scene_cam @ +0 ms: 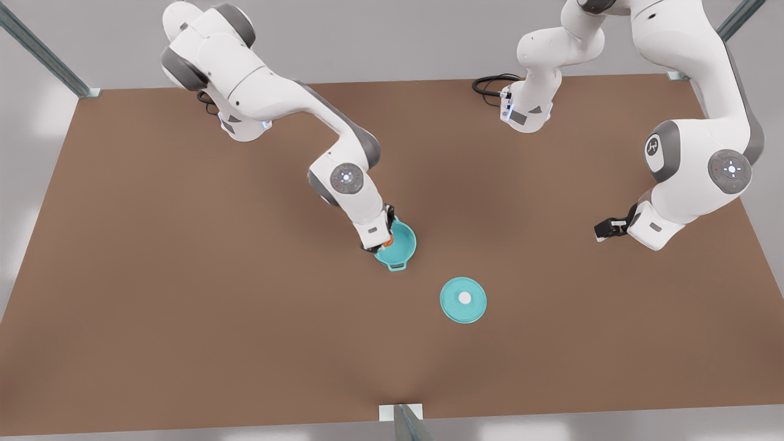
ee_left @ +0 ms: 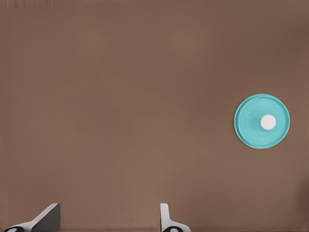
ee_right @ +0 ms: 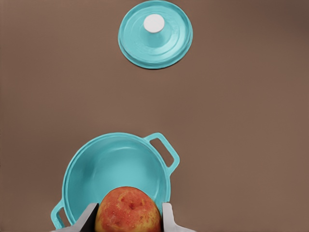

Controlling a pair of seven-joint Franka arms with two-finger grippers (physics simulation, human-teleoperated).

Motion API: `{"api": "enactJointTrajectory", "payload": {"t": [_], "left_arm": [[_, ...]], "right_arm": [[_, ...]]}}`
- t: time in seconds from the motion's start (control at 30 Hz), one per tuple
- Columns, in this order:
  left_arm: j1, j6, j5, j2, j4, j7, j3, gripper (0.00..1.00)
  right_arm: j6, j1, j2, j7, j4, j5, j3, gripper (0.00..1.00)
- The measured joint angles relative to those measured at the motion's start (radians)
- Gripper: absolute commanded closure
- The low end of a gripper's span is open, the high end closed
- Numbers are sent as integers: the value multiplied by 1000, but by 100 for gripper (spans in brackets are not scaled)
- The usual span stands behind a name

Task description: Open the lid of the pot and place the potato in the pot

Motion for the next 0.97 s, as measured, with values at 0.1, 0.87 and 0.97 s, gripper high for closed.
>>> {"api": "enactJointTrajectory", "payload": {"t": [0.1,0.87,0.97], "left_arm": [[0,0,0,0,0,7,0,0],[-4,3,-4,14,49,36,-3,0],[-2,4,-8,15,52,39,-3,0]], "right_arm": [[11,23,43,19,12,1,-9,52],[-176,-475,-347,127,-128,-7,-133,0],[-289,-540,-408,126,-143,-6,-150,0]]}}
